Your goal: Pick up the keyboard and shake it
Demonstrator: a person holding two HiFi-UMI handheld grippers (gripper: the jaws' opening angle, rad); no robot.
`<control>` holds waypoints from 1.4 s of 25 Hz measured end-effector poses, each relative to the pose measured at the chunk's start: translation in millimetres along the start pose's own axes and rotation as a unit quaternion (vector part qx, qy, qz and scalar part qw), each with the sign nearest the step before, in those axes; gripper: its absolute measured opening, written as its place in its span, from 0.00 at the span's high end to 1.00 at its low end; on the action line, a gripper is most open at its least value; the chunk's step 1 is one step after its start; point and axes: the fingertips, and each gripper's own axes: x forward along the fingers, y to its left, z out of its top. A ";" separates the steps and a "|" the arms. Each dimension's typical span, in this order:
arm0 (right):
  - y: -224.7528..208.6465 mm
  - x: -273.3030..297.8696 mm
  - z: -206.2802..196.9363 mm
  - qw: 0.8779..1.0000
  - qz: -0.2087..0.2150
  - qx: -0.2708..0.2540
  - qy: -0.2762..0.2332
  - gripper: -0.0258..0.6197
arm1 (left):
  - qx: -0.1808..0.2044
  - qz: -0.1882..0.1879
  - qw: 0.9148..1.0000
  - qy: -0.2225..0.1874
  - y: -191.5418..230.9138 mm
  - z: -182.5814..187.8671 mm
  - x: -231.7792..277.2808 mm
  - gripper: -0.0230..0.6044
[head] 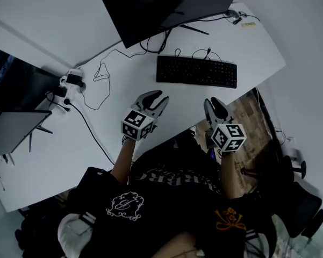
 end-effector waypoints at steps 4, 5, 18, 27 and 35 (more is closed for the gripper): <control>13.8 -9.5 -8.0 1.000 0.009 -0.008 0.006 0.79 | -0.009 0.014 1.000 0.004 -13.8 -10.8 -8.4 0.79; 15.8 -11.9 -9.0 1.000 0.011 -0.010 0.008 0.80 | -0.004 0.018 1.000 0.007 -18.3 -12.9 -10.0 0.80; 16.4 -87.3 -16.1 0.998 0.054 -0.017 -0.002 0.88 | 0.005 0.058 0.998 -0.014 -102.6 -8.9 -21.4 0.90; 10.6 -159.5 -39.1 0.994 0.104 -0.014 -0.009 0.93 | -0.017 0.087 0.995 -0.039 -196.7 -12.4 -48.6 0.91; 19.1 -202.5 -47.8 0.988 0.152 -0.023 -0.022 0.94 | -0.031 0.097 0.994 -0.049 -250.5 -23.9 -63.6 0.91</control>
